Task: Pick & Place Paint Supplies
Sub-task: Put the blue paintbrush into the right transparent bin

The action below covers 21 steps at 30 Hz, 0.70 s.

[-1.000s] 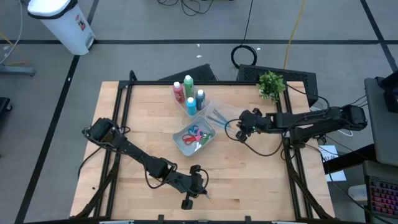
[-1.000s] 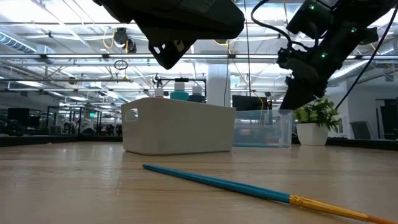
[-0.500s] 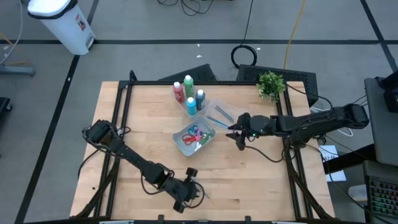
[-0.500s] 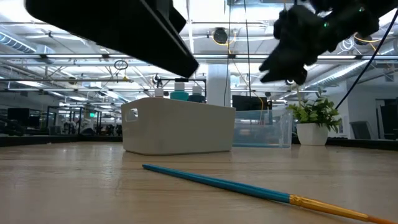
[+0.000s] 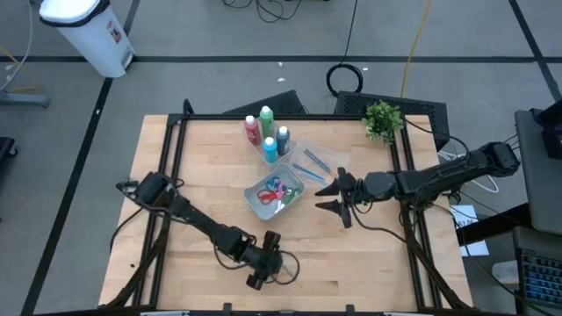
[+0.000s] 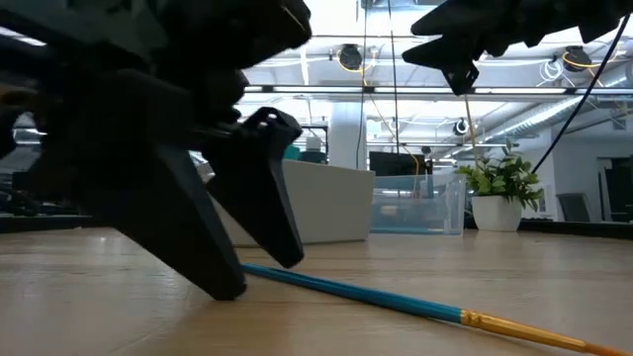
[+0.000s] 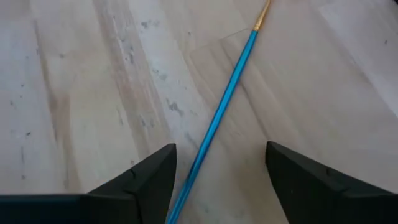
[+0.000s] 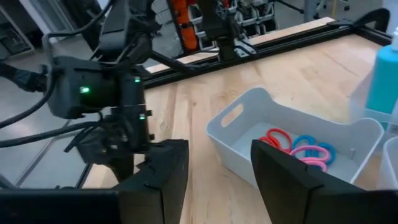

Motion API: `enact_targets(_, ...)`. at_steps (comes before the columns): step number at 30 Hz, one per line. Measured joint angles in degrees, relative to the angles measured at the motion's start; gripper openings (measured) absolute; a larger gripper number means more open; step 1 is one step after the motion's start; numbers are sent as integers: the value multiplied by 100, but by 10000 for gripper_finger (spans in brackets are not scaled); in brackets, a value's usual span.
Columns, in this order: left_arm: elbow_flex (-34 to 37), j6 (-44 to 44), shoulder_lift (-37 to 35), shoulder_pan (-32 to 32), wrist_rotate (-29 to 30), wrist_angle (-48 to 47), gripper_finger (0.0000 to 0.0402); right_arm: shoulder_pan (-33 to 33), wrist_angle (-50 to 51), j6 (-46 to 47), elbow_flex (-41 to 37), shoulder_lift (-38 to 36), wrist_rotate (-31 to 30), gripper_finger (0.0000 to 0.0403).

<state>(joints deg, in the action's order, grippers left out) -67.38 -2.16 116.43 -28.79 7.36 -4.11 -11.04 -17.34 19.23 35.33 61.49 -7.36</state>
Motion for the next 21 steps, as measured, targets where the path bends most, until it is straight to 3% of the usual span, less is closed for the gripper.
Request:
enact_targets(7, 3, -311, 111, 300, -591, -31, 195, -77, 7, 8, 0, 0, -4, 164)
enact_targets(18, 3, -570, 126, 469, -620, -481, 22, -76, 5, 19, 0, 0, -4, 164)
enact_targets(21, 5, -615, 124, 472, -623, -499, 9, -75, 7, 19, 0, 0, -4, 164)
